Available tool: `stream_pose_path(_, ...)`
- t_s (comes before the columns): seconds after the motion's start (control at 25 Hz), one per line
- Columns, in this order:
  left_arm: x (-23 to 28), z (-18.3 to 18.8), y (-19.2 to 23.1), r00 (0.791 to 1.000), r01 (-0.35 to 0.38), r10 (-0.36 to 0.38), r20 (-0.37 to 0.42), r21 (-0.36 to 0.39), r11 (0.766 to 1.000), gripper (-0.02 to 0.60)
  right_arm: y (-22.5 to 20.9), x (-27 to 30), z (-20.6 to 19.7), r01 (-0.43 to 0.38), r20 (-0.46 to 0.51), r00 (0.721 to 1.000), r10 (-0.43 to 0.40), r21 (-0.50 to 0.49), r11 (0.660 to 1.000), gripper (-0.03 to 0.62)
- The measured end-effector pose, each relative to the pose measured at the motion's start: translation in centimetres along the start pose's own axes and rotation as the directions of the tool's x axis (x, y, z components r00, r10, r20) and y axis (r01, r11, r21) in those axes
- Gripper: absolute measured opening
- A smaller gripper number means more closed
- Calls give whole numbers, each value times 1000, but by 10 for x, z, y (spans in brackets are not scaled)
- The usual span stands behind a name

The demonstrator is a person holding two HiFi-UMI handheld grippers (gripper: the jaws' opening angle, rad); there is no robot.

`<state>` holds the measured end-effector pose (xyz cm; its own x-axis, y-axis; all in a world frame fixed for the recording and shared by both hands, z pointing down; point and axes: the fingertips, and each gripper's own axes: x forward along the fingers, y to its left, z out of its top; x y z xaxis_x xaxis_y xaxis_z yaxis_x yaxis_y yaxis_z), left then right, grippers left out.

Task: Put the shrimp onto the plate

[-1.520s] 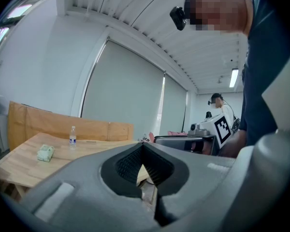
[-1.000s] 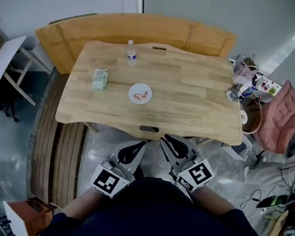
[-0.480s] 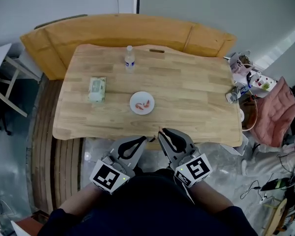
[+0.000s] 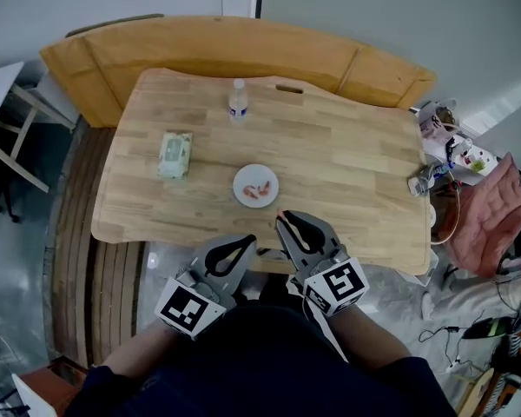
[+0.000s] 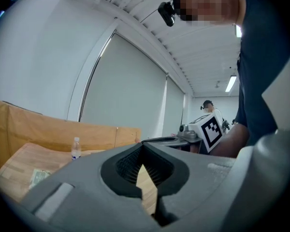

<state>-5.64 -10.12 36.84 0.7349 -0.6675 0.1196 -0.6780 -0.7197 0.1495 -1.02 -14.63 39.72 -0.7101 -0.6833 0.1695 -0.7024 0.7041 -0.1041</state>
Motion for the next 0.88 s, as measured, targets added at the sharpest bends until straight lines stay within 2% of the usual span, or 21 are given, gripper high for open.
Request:
stream_pose_path(0.52, 32, -9, 29, 987, -161, 160, -22, -48, 986, 5, -63, 63, -57, -110, -148, 984, 100, -59, 992, 62)
stream_pose_path(0.88, 39, -9, 47, 974, -227, 226, -22, -63, 972, 4, -87, 121, -109, -168, -293, 948, 125, -126, 978, 61)
